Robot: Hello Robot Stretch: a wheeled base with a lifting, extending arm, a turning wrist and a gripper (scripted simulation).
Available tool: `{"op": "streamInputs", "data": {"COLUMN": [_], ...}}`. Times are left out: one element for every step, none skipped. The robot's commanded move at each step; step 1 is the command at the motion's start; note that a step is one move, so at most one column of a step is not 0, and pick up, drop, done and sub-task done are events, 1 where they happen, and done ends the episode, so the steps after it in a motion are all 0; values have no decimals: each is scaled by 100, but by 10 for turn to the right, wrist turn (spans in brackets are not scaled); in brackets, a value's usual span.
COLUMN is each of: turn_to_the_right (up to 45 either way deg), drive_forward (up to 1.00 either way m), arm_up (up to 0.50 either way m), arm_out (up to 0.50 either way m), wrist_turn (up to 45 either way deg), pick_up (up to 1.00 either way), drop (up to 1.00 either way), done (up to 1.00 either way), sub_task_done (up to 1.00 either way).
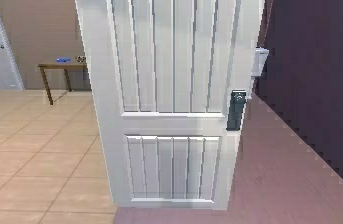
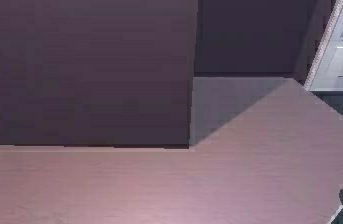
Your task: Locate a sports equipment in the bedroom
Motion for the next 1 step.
{"op": "streamInputs", "data": {"turn_to_the_right": [0], "drive_forward": [5], "arm_up": [0], "arm_out": [0], "wrist_turn": [0], "pick_up": [0], "drop": [0], "done": [0], "sub_task_done": [0]}}
